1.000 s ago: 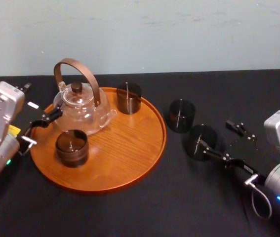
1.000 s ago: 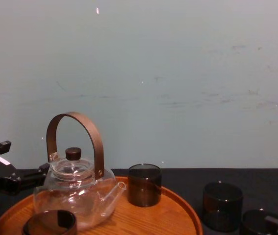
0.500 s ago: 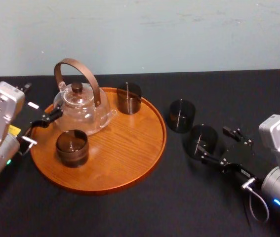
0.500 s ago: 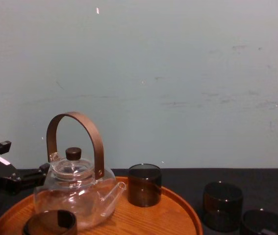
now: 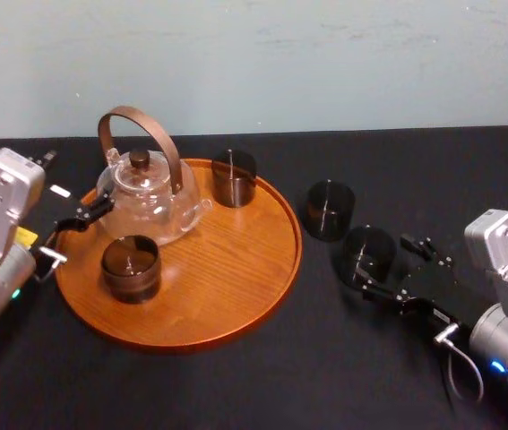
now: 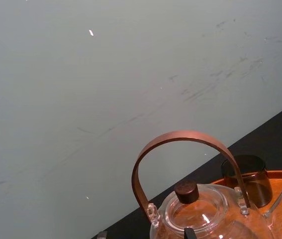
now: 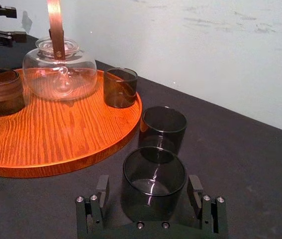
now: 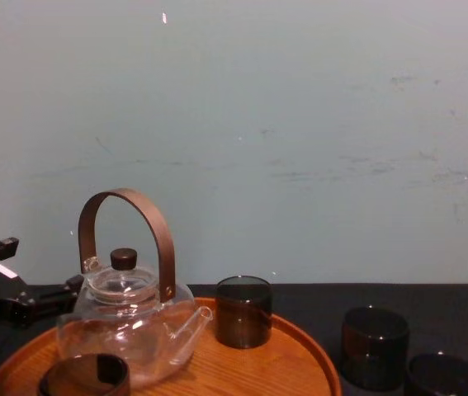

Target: Pick up the glass from the table and place it on the tray.

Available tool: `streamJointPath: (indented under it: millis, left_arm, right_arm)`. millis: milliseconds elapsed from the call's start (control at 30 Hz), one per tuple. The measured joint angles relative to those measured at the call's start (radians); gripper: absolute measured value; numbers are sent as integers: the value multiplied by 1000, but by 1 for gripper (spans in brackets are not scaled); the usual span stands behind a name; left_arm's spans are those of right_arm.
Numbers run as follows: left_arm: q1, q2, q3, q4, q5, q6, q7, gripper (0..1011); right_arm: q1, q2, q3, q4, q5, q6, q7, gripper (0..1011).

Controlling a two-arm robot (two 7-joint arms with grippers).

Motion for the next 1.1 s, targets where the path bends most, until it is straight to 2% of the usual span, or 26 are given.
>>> streamJointPath:
  millis: [400,1100]
  left_arm:
    - [0,0,0,0,0,0,0,1001]
    - [0,0,0,0,0,0,0,1001]
  right_arm:
    - [15,-33,11,36,-18,5,26,1002]
    - [82,-94,22,117,-58,14,79,1002]
